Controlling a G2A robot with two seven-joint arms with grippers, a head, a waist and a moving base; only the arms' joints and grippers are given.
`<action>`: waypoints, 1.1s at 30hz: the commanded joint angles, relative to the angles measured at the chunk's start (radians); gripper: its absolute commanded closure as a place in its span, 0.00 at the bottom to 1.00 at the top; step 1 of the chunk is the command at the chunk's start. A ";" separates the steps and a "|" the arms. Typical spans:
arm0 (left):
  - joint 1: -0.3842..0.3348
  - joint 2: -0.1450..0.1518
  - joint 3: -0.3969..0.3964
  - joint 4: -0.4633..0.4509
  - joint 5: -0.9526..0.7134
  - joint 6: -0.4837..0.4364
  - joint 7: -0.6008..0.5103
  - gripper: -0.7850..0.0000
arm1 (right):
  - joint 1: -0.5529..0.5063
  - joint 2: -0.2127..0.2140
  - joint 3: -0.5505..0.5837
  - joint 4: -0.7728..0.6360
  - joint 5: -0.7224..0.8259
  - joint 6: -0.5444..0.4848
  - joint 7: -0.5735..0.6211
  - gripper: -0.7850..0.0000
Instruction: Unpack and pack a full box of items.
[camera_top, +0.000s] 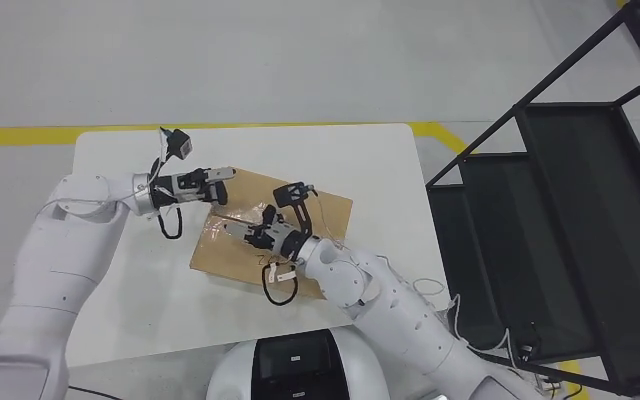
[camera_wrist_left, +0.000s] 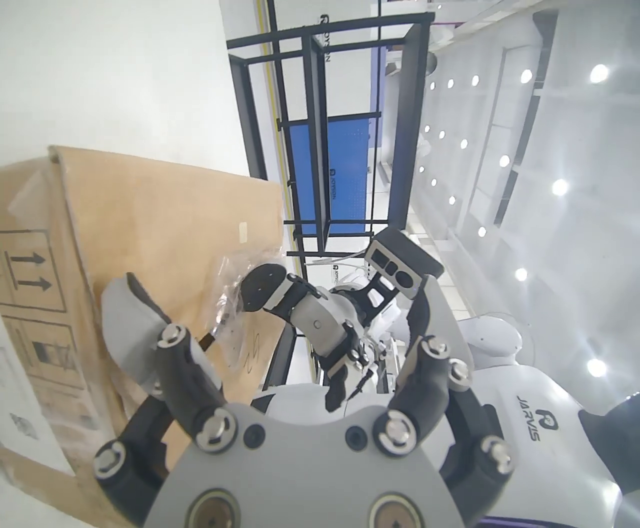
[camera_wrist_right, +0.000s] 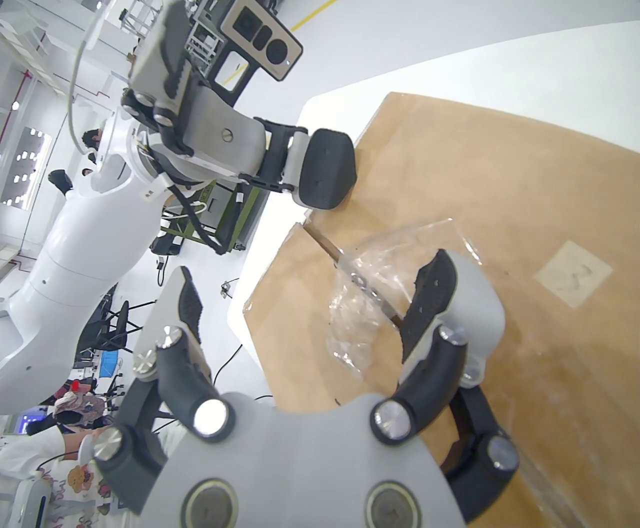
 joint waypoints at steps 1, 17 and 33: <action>0.016 0.009 -0.033 -0.013 -0.006 0.000 0.006 0.00 | 0.018 -0.007 -0.012 0.016 0.007 0.002 -0.001 0.00; 0.168 0.075 -0.302 -0.099 -0.064 -0.011 0.096 0.00 | 0.048 -0.034 -0.013 0.064 0.100 0.072 0.015 0.83; 0.239 0.090 -0.372 -0.194 -0.033 -0.005 0.155 0.00 | 0.046 -0.043 0.009 0.048 0.109 0.148 0.051 1.00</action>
